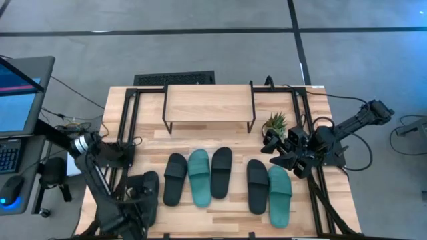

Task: Pick and place slides into the shelf
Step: Put the black slipper on the shelf

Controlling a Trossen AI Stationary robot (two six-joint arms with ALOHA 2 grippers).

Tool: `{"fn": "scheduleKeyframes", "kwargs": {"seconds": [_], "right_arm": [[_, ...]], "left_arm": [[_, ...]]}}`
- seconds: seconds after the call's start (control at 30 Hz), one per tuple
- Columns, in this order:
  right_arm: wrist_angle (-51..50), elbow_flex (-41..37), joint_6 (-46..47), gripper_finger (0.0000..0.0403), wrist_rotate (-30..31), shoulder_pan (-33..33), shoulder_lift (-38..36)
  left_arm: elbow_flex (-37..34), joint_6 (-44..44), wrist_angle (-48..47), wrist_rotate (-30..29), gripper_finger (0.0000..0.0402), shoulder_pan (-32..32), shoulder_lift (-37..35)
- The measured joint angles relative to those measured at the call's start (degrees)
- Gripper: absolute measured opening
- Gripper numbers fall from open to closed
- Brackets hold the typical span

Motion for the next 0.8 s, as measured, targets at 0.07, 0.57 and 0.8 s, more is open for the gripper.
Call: {"fn": "scheduleKeyframes", "kwargs": {"seconds": [0.07,0.57,0.8], "right_arm": [[-0.14,0.00,-0.04,0.0214,-0.17,0.00,0.00],[-0.54,0.00,-1.68,0.0214,-1.50,1.62,0.00],[-1.13,0.00,-1.66,0.0214,-1.50,1.70,0.00]], "left_arm": [[0.12,-0.97,0.63,0.23,0.0103,-0.75,1.51],[-0.76,-10.95,3.89,5.23,0.0103,-2.25,4.02],[-3.46,-13.80,3.65,5.23,0.0100,-4.34,4.07]]}}
